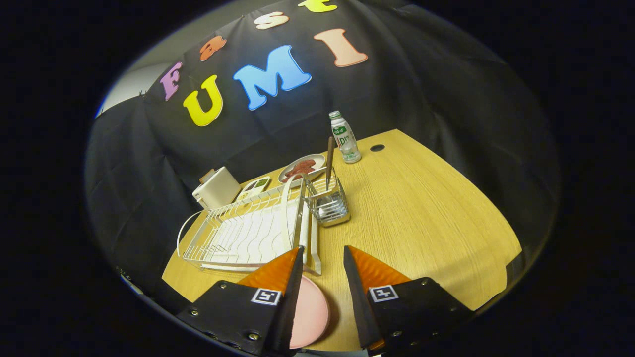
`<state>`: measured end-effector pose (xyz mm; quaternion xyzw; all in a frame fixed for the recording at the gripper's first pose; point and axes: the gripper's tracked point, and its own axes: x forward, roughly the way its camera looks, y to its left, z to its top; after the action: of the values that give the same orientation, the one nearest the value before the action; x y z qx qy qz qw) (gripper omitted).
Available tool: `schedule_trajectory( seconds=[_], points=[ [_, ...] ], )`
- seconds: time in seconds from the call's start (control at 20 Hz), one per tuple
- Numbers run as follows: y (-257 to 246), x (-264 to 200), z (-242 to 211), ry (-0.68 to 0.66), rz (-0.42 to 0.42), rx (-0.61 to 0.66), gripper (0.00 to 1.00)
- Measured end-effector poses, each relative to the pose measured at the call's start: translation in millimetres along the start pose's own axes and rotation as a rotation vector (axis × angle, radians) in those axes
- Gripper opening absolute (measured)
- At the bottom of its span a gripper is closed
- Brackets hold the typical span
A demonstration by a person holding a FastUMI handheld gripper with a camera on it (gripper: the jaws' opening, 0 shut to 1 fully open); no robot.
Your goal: Take the plate from the dish rack, then take the spoon from the basket and place it into the plate.
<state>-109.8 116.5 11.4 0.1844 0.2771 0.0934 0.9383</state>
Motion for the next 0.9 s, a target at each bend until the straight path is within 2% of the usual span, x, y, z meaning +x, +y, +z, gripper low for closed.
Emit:
schedule_trajectory(
  seconds=[0.15,0.5,0.7,0.9],
  points=[
    [0.4,20.1,37.4,-0.032,0.017,-0.025,0.5],
    [-13.6,92.8,113.1,-0.119,-0.005,-0.105,0.5],
    [-25.2,136.2,124.5,-0.117,-0.009,-0.121,0.5],
    [-30.9,171.7,124.2,-0.11,0.005,-0.069,0.5]
  ],
)
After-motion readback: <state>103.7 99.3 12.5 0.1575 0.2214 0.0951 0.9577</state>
